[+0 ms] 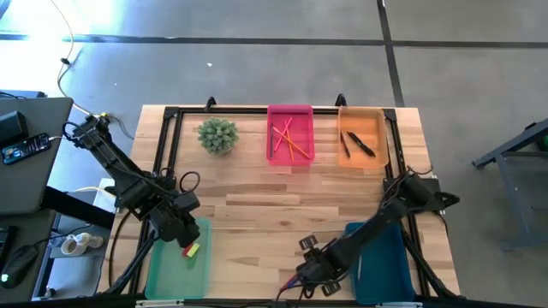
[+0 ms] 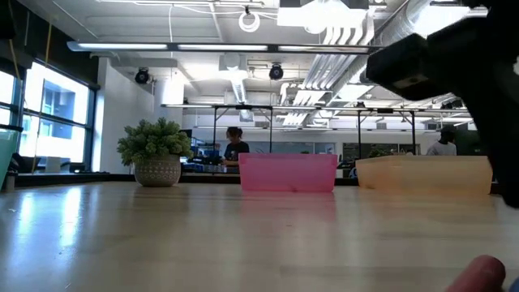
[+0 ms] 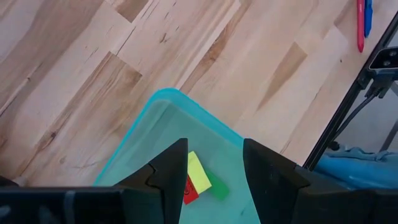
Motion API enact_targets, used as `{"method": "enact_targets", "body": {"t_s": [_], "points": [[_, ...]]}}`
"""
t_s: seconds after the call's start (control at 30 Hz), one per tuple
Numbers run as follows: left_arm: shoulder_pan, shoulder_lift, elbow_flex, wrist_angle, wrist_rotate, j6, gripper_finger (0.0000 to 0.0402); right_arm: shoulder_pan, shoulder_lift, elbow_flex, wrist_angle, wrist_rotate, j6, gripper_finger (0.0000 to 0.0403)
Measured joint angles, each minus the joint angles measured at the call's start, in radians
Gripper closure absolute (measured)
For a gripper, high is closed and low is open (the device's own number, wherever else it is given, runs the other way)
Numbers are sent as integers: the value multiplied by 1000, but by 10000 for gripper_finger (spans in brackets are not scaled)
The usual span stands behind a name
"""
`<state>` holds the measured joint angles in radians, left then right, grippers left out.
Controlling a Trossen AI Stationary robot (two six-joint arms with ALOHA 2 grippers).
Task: Sort crayons/erasers/pens/pencils in bins
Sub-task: Put the blue pen into the orange bin
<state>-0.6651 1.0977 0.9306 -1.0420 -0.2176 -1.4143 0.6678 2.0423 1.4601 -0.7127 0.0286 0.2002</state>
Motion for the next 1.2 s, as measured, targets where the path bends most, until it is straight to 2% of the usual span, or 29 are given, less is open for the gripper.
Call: {"method": "enact_targets", "body": {"t_s": [0.43,0.8,1.2], "points": [[0,0,0,0,-14,1,259,0,54,1,2,8,-26,267],[0,0,0,0,-29,1,259,0,55,1,-2,12,-46,350],[0,0,0,0,-29,1,259,0,56,1,-9,15,145,361]]}}
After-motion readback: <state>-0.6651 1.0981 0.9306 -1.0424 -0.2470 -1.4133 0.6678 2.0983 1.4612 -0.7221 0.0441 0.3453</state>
